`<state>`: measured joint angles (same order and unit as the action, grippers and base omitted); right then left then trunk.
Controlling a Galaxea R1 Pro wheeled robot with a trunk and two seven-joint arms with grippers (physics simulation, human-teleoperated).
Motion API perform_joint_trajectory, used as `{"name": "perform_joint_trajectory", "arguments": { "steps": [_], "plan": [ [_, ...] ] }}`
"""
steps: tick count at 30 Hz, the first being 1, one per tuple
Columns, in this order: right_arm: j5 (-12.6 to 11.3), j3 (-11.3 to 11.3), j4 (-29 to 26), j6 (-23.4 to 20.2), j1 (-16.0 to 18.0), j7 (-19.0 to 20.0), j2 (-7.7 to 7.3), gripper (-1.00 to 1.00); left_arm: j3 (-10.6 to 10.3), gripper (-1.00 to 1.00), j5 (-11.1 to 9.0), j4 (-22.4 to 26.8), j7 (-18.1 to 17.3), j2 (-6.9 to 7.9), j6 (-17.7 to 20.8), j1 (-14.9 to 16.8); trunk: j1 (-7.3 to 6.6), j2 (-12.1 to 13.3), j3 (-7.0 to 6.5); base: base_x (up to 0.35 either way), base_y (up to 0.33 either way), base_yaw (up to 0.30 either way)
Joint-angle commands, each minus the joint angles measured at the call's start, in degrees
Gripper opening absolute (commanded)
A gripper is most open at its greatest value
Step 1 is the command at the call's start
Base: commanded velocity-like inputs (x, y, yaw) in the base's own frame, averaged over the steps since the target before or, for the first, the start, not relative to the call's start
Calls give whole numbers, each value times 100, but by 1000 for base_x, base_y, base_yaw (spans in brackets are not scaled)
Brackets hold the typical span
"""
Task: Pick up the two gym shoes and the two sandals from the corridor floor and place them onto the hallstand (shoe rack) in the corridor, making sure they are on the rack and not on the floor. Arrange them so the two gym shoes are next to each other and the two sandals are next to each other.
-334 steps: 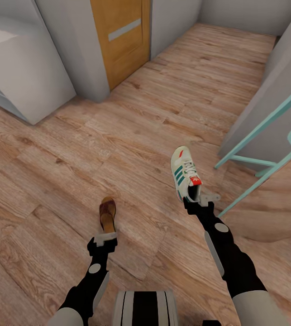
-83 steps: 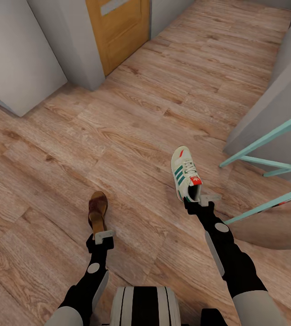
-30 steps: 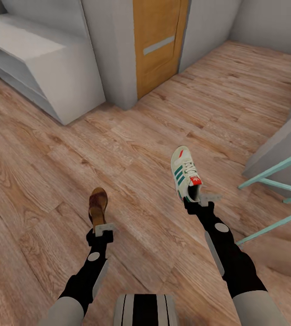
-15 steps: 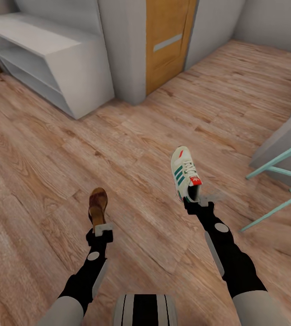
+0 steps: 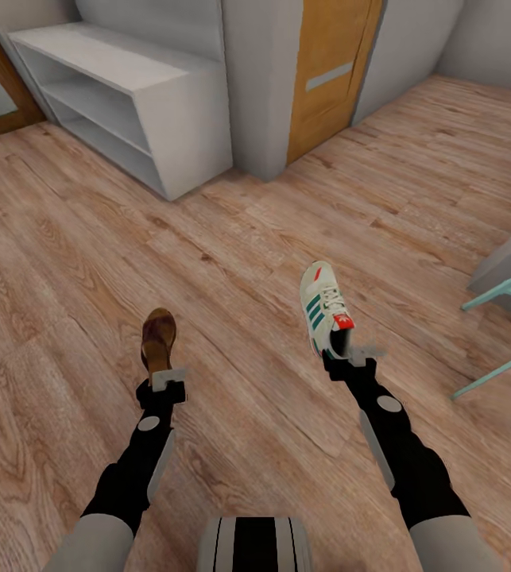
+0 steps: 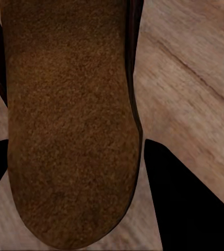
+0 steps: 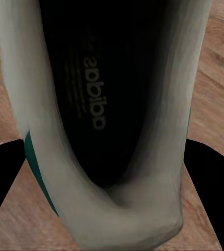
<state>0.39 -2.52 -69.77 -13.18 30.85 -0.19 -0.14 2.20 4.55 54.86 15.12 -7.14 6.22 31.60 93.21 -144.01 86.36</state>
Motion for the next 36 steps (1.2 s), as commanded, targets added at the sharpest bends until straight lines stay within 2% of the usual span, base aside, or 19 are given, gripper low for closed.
{"name": "perform_joint_trajectory", "arguments": {
  "steps": [1, 3, 10, 13, 14, 18, 19, 21, 22, 24, 29, 36],
  "plan": [
    [14, -2, -2, -30, -59, 0, -6, -100, -12, -100, 37, 213, -4, 3, 142, -12, -2, -1, 4, -37, 56, 4],
    [19, -1, 8, -27, -113, 0, -8, -100, -27, -100, 37, 299, -6, 3, 180, -15, -2, -1, 4, -24, 36, 3],
    [23, 18, 29, 29, -626, 1, -61, -100, -51, -100, 39, 509, -16, 10, 364, -39, -2, -1, 4, -6, 10, 1],
    [22, 23, 65, 167, -807, 3, -93, -100, -49, -100, 42, 526, -23, 16, 415, -89, -2, -1, 4, -1, 1, 0],
    [22, 29, 79, 364, -947, 2, -104, -100, -48, -100, 49, 539, -76, 19, 445, -142, -2, -1, 4, 0, 0, 0],
    [22, 31, 84, 498, -1085, -4, -109, -100, -45, -100, 59, 542, -130, 19, 455, -173, -2, -1, 4, 0, 0, 0],
    [28, 199, 114, 581, -1296, -7, -115, -100, -44, -100, 75, 490, -155, 31, 454, -244, -4, 0, -19, 0, 0, 0],
    [25, 504, 183, 641, -1501, -2, -111, -100, -36, -100, 80, 470, -160, 35, 448, -351, -9, 3, -68, 0, 0, 0],
    [23, 852, 292, 847, -1712, 0, -105, -100, -15, -100, 85, 460, -160, 42, 407, -536, -12, 4, -97, 0, 0, 0],
    [23, 994, 400, 1054, -1810, 3, -104, -100, -3, -100, 83, 458, -159, 44, 386, -642, -17, 7, -157, 0, 0, 0],
    [23, 1176, 764, 1572, -1926, 20, -107, -100, 6, -100, 85, 454, -154, 46, 363, -844, -30, 13, -311, 0, 0, 0],
    [25, 1229, 1338, 2080, -2046, 27, -109, -100, 14, -100, 73, 437, -149, 46, 311, -986, -48, 23, -528, 0, 0, 0]
  ]
}}
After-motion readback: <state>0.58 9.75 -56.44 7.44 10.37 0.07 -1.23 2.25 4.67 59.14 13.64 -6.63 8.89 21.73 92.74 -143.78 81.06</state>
